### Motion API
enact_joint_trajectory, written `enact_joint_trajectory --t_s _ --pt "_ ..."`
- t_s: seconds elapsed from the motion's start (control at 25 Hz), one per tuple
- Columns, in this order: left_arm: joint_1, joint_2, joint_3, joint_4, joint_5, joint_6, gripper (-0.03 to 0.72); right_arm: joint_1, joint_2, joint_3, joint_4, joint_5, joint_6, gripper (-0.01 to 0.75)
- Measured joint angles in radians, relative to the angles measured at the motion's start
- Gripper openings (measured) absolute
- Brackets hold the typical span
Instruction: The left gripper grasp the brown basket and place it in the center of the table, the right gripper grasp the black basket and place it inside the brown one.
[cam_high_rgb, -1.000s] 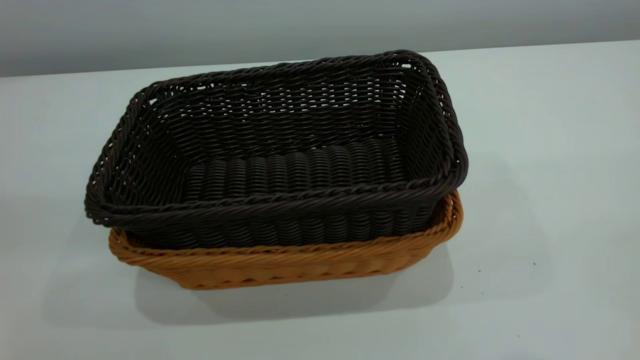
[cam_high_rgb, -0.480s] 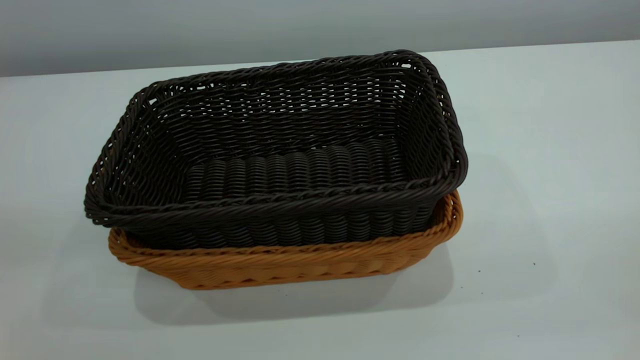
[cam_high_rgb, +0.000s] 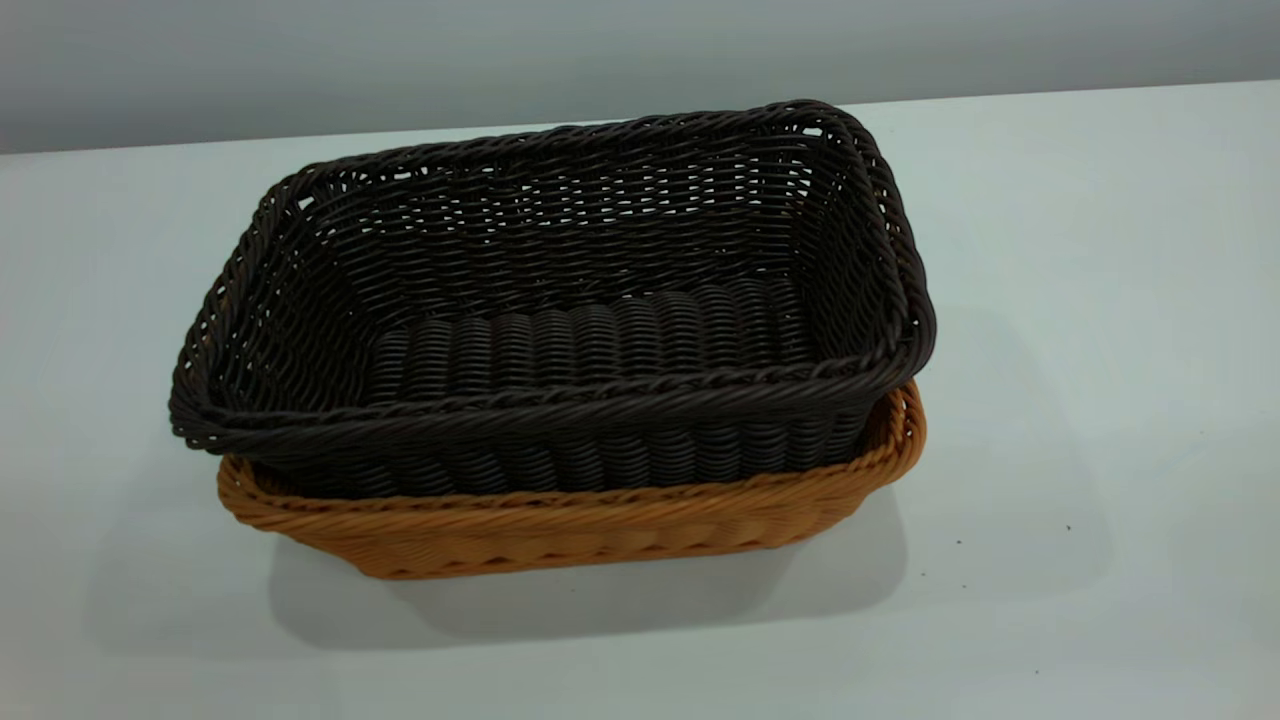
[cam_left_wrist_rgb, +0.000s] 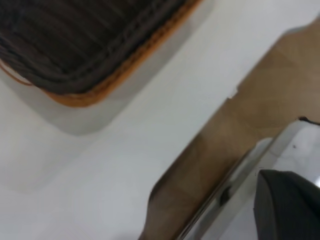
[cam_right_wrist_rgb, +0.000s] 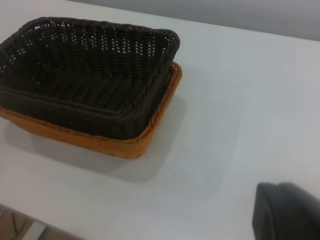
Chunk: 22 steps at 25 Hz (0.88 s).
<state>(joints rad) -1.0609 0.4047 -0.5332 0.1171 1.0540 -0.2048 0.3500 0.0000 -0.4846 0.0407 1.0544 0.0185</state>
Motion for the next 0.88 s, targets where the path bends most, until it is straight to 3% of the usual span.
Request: enact_joint_trajectory --t_s 0.32,0.88 --pt "0.0 -0.173 0.079 -0.144 0.012 0.22 -0.001 0.0 0.0 0.0 0.001 0.0 -0.001 0.0" --pt "0.0 -0.182 0.085 -0.139 0.021 0.224 -0.001 0.0 0.0 0.0 0.002 0.001 -0.001 0.0"
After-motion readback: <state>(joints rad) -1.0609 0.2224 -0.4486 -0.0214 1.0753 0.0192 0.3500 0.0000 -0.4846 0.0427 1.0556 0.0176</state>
